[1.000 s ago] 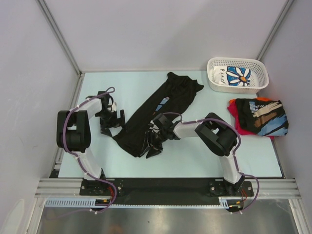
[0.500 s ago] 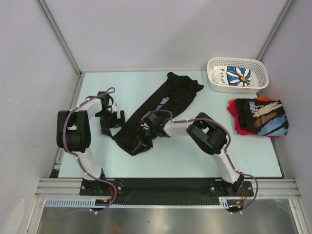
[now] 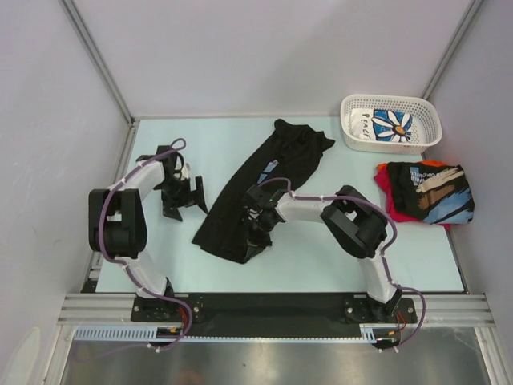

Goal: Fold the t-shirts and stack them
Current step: Rotate the tshirt 90 degrees

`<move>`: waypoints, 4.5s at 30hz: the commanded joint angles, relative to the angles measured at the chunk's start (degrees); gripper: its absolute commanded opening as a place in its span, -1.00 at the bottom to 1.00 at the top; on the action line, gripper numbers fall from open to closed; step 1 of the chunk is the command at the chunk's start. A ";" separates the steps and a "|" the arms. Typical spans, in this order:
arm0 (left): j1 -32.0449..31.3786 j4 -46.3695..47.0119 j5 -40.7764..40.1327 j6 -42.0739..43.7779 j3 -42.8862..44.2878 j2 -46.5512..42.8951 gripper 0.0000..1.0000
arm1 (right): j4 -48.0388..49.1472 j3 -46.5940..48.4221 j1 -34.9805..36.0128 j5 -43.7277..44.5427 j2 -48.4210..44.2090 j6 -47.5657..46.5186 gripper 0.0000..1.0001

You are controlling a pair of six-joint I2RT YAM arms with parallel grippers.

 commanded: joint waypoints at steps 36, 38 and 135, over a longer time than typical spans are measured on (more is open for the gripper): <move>-3.75 19.16 17.19 -10.03 11.40 -0.55 0.99 | -14.81 -32.10 -10.57 28.03 -10.63 -9.76 -1.00; -6.02 24.02 18.70 -14.51 11.40 -0.46 0.99 | -14.91 -31.48 -10.57 28.56 -9.74 -9.75 -1.00; -8.50 27.21 4.90 -18.75 42.53 16.08 0.99 | -10.66 40.57 -38.96 26.37 5.49 -32.35 0.30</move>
